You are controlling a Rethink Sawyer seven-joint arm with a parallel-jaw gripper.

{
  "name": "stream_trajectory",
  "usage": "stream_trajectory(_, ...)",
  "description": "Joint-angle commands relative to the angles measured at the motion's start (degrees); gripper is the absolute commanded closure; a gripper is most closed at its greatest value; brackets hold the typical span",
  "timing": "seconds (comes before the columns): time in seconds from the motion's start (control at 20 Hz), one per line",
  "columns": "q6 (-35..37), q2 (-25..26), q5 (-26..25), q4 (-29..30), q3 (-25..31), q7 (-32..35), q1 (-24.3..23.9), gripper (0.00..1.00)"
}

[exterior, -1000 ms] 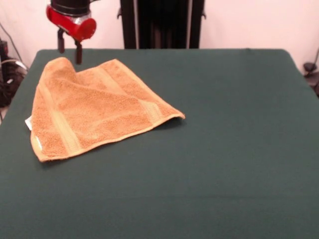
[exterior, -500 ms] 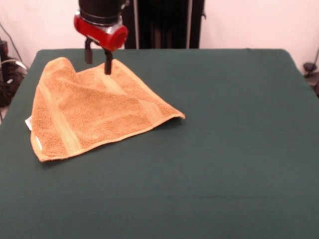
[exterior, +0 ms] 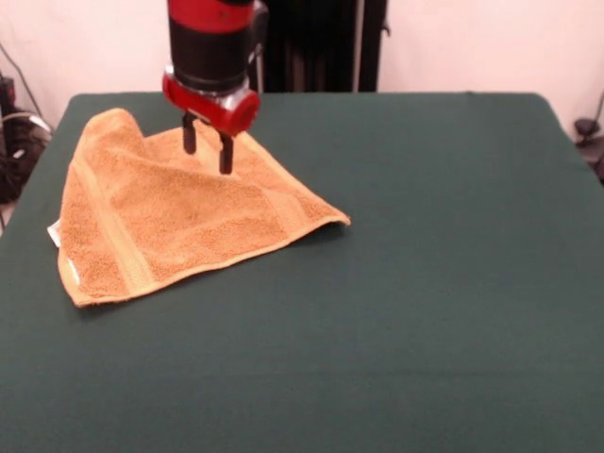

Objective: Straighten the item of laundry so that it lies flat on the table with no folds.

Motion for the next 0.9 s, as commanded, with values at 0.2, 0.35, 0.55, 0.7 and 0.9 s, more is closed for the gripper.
stream_trajectory(0.2,-4.62,10.62,1.13,-3.31,8.06,4.97,-0.52,0.00)
stream_trajectory(0.35,-5.33,11.23,1.41,-3.44,8.51,5.34,-0.62,0.00)
stream_trajectory(0.55,-4.78,11.62,1.65,-4.24,8.78,5.21,-0.71,0.00)
stream_trajectory(0.7,-5.04,11.66,1.80,-3.84,9.23,5.25,-1.04,0.00)
stream_trajectory(0.9,-5.26,11.69,2.01,-3.39,9.46,5.58,-1.01,0.00)
